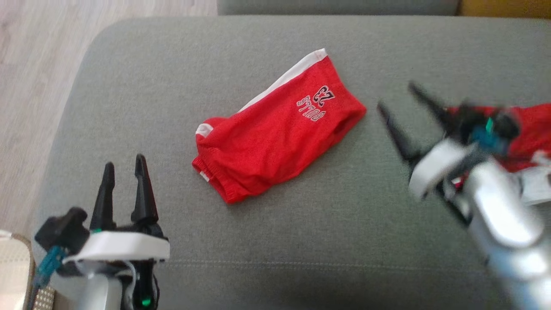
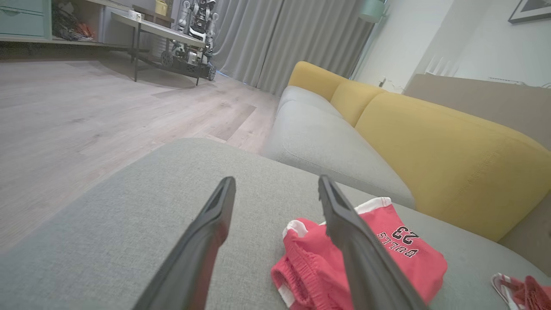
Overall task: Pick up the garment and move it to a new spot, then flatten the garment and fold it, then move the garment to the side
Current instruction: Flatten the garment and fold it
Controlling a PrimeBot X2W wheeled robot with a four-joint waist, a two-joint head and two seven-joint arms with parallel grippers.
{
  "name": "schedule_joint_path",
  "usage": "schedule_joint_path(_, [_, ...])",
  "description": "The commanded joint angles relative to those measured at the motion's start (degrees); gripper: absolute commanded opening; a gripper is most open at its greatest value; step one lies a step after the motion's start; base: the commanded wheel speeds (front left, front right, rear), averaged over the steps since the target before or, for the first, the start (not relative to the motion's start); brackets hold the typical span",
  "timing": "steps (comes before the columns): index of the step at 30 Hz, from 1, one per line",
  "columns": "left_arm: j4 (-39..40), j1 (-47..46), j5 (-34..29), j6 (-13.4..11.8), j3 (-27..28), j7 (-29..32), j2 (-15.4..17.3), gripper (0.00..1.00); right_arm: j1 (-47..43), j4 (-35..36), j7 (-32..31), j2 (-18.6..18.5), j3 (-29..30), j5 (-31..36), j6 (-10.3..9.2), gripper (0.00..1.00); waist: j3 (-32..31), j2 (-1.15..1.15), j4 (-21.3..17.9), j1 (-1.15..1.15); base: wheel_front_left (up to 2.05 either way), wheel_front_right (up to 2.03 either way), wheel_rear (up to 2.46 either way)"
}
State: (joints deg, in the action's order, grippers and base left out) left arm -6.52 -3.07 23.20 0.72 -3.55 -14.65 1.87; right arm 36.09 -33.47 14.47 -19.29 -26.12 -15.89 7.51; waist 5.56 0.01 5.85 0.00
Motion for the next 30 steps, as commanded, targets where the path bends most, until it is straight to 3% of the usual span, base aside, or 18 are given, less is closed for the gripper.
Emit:
schedule_joint_path(1, [3.50,0.36,-0.51,-1.35,1.10,-0.35,1.01,1.00,-5.37,4.76,0.51,2.58,3.35,3.41,-0.02,1.00,-1.40,-0.01,-1.02,0.00,0.00,0.00,0.00])
schedule_joint_path(7, [5.33,4.23,-2.28,-3.23,-0.35,-0.35,1.01,1.00,-16.60,11.77,0.52,7.84,10.97,10.92,-0.02,1.00,-2.40,-0.01,-1.69,0.00,0.00,0.00,0.00])
schedule_joint_path(19, [4.81,5.12,-2.90,-3.23,-2.06,-0.35,1.01,1.00,-22.38,16.38,-0.81,12.94,17.11,16.93,-0.02,1.00,-2.00,-0.01,-1.64,0.00,0.00,0.00,0.00])
schedule_joint_path(23, [4.51,4.07,-2.96,-2.78,-2.26,-0.35,1.01,1.00,-22.09,15.95,-3.24,14.63,19.75,13.68,-0.02,1.00,-0.80,-0.01,-0.63,0.00,0.00,0.00,0.00])
schedule_joint_path(30, [4.27,2.24,-2.37,-2.57,-4.52,-0.35,1.01,1.00,-17.61,10.84,-10.59,16.30,25.11,-2.60,-0.02,1.00,3.14,-0.01,3.43,0.00,0.00,0.00,0.00])
